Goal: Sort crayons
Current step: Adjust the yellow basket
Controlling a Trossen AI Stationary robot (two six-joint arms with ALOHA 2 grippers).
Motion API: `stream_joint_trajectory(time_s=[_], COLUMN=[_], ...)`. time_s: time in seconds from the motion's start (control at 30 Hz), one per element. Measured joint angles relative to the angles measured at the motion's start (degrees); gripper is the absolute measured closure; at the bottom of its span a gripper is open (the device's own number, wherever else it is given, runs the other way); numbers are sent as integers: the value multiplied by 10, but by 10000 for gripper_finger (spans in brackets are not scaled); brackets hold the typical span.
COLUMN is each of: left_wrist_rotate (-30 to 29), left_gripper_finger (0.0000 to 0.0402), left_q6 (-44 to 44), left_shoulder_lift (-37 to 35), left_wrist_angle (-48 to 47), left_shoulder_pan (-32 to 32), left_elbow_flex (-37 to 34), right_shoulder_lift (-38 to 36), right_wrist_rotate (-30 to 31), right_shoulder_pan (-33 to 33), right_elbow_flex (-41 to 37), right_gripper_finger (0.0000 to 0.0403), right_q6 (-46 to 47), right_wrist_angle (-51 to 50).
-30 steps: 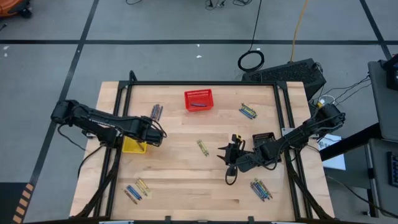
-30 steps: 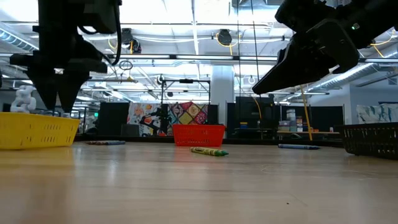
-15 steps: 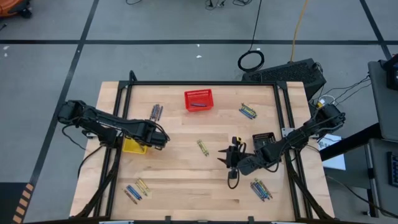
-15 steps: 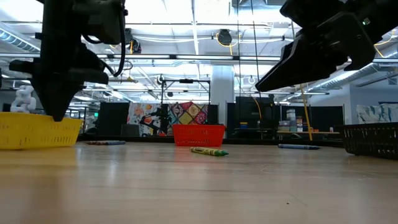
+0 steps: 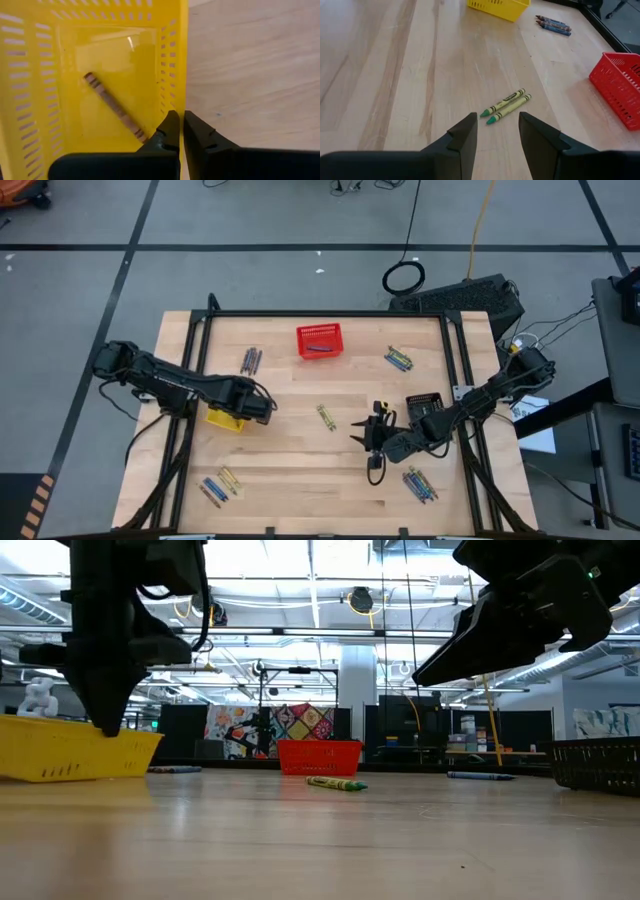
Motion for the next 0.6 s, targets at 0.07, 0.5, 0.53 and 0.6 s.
stream_joint_trajectory(time_s=[0.07,0.5,0.53,0.6], left_wrist_rotate=[-6,-23,-23,-23], left_gripper_finger=[398,372,361,338], left_q6=[-11,-14,-12,-1], left_shoulder_lift=[0,-2,-2,-2], left_wrist_angle=[9,0,-8,-25], left_shoulder_pan=[-2,-1,-1,-1], left_elbow_flex=[0,11,17,28], right_shoulder_lift=[0,0,0,0], right_wrist_rotate=[0,0,0,0], right_shoulder_pan=[0,0,0,0], right_elbow_flex=[0,0,0,0], right_gripper_finger=[273,273,273,273], right_q6=[0,0,0,0], right_wrist_angle=[0,0,0,0])
